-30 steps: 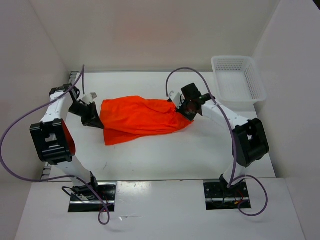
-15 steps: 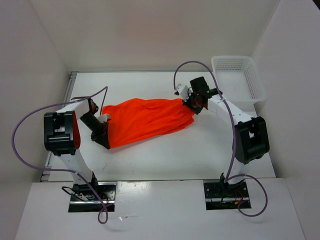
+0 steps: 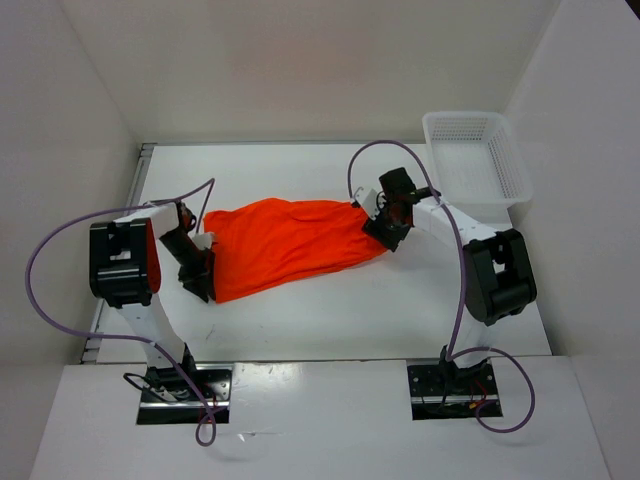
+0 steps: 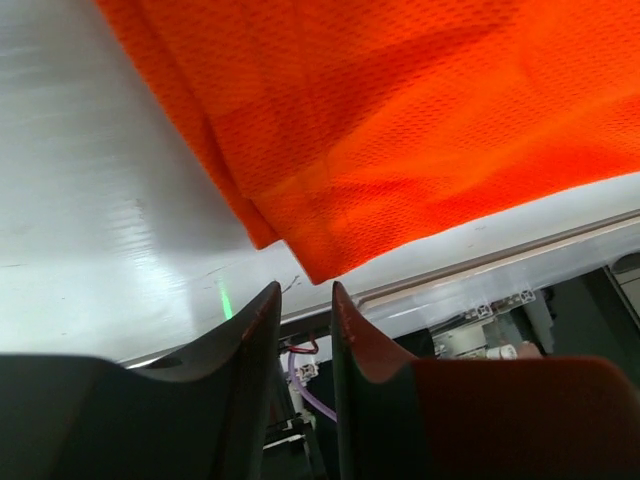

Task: Fold and stack the shorts
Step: Fold the shorts

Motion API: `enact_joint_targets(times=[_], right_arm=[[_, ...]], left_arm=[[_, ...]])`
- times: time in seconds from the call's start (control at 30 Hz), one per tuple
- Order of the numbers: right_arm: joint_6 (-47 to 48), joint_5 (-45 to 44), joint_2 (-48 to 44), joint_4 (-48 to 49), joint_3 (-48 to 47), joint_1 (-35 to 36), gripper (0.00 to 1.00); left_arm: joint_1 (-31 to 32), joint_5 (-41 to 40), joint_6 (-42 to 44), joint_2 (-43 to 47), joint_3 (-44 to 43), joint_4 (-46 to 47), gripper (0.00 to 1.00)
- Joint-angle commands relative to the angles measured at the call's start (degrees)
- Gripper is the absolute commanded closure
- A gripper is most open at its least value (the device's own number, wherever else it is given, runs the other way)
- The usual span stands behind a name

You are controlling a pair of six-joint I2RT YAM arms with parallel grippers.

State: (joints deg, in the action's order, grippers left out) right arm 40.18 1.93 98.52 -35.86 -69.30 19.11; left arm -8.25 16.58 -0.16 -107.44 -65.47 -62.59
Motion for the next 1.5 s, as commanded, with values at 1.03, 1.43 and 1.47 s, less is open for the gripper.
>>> enact_joint_targets(times=[1.03, 1.43, 1.47], right_arm=[[-21.6, 2.4, 21.4, 10.1, -22.2, 1.5, 0.69], [-29.2, -21.0, 26.3, 20.3, -23.2, 1.5, 0.69], [-29.2, -21.0, 26.3, 20.8, -23.3, 1.5, 0.69]], left_arm=[[1.7, -10.9, 0.2, -13.8, -25.4, 34.8, 0.54], [1.7, -18.9, 0.2, -25.5, -37.1, 32.4, 0.65], [1.7, -18.9, 0.2, -25.5, -39.5, 32.4, 0.63]])
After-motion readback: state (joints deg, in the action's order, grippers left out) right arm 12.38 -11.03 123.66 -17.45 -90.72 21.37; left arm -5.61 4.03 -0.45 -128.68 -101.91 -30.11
